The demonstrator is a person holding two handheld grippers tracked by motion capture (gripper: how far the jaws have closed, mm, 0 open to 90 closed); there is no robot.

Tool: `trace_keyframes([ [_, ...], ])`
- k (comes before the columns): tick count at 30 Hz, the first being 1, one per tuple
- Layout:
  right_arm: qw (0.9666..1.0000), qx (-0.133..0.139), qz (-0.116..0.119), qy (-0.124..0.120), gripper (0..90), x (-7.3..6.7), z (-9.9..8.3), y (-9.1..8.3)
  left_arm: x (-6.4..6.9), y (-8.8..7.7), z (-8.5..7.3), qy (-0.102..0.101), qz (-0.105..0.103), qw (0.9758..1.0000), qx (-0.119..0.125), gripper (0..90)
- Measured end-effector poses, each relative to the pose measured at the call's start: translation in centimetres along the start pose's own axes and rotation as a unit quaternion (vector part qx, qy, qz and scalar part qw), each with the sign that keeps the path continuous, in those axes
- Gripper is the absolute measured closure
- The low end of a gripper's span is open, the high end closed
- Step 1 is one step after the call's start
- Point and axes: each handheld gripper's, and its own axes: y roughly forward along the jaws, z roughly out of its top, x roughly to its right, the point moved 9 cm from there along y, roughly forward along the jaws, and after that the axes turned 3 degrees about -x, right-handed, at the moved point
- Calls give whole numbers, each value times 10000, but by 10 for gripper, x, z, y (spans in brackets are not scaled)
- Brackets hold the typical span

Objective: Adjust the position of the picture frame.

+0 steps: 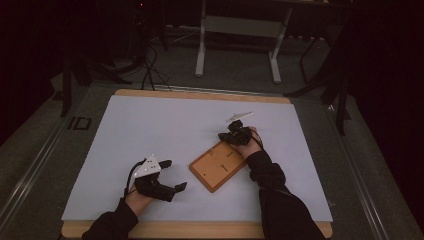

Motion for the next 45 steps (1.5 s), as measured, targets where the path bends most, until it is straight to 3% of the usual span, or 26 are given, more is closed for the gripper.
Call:
trace_keyframes([
  [9, 9999, -134, -48, 16, 900, 1, -3, 0, 1, 0, 0, 19, -29, 10000, -10, 18],
  [15, 9997, -161, -166, 5, 900, 0, -13, -9, 2, 1, 0, 31, -63, 10000, -51, 18],
  [20, 9997, -172, -175, 58, 900, -1, -24, -19, 1, 2, -1, 39, 23, 10000, -88, 18],
  [23, 9997, -153, -163, 125, 900, -1, -29, -23, 2, 3, 0, 38, 33, 10000, -39, 18],
  [27, 9996, -101, -224, 156, 900, -5, -40, -32, 3, 3, 4, 179, 57, 9995, 258, 18],
  [31, 9996, -41, -207, 197, 900, -8, -47, -38, 3, 4, 5, 249, 93, 9991, 319, 18],
  [37, 9994, 17, -216, 288, 900, -15, -59, -47, 4, 4, 6, 233, 26, 9989, 401, 18],
  [45, 9989, 113, -160, 429, 900, -24, -73, -57, 9, 9, 4, 196, -253, 9989, 340, 18],
])
